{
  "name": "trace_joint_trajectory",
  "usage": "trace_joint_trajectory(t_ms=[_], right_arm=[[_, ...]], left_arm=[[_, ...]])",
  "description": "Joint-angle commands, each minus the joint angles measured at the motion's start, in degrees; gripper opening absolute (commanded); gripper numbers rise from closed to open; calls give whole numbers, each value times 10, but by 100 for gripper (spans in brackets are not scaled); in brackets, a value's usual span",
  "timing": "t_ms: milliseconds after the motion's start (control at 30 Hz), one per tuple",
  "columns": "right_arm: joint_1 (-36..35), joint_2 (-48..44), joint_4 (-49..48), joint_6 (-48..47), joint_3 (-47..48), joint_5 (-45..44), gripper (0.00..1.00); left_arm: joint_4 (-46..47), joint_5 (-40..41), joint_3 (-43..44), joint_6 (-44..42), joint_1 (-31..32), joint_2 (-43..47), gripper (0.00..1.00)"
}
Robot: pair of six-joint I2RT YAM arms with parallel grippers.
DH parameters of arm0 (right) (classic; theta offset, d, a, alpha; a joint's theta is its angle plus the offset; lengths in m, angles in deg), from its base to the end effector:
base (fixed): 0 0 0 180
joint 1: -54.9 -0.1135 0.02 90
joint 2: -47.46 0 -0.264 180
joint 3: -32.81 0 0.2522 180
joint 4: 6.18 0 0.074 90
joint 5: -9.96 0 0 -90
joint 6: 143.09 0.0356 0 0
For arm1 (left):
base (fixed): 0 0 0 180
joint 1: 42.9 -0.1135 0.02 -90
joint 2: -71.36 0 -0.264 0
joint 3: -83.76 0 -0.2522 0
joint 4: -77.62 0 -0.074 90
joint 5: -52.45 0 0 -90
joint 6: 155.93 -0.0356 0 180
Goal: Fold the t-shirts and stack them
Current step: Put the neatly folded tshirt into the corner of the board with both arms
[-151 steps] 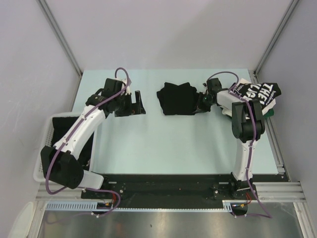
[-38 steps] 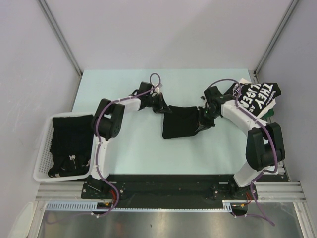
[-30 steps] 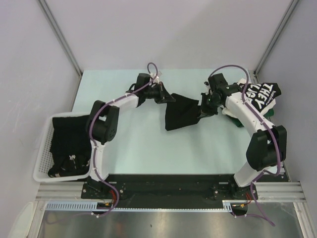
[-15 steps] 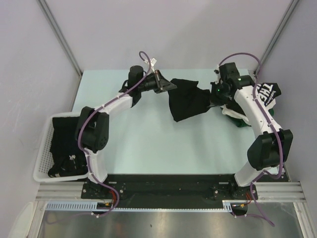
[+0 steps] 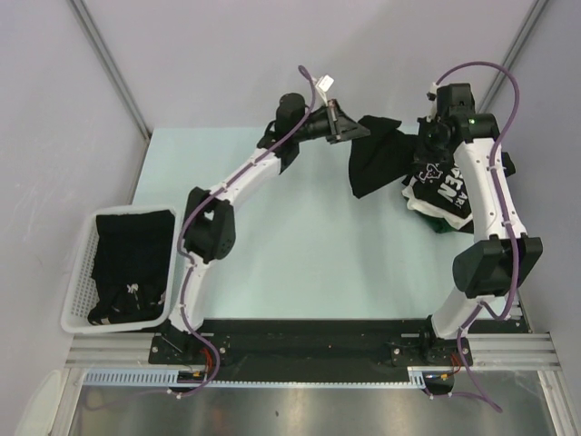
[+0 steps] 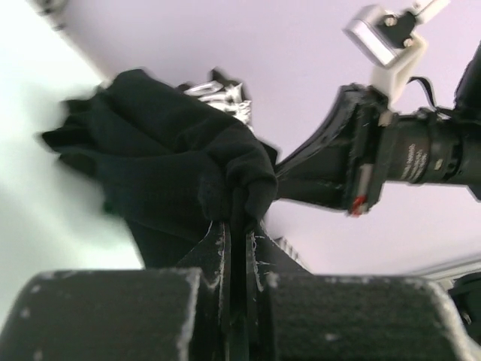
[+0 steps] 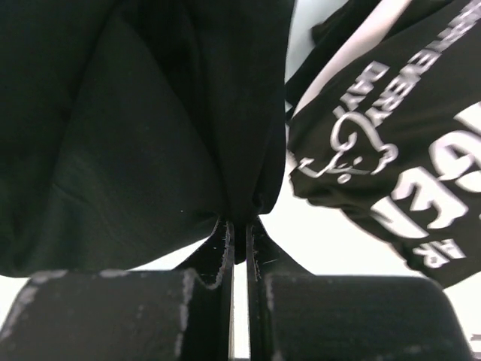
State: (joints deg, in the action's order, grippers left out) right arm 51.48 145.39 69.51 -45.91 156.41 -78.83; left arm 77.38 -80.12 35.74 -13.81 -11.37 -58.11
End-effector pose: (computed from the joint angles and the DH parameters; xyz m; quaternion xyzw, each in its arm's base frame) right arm 0.3535 0.0219 0.4002 0.0272 0.9393 0.0415 0.3395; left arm 0.4476 -0.3029 0.3323 0.1421 0.6821 -0.6354 0.3329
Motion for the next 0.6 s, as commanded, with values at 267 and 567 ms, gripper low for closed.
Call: trace_joint_trajectory(t_ms=[267, 567], right_arm=[[60, -10, -107, -64, 47, -164, 0], [150, -17, -196, -70, 25, -178, 0]], left_arm=[[40, 79, 184, 60, 64, -89, 0], [106, 121, 179, 82, 83, -97, 0]])
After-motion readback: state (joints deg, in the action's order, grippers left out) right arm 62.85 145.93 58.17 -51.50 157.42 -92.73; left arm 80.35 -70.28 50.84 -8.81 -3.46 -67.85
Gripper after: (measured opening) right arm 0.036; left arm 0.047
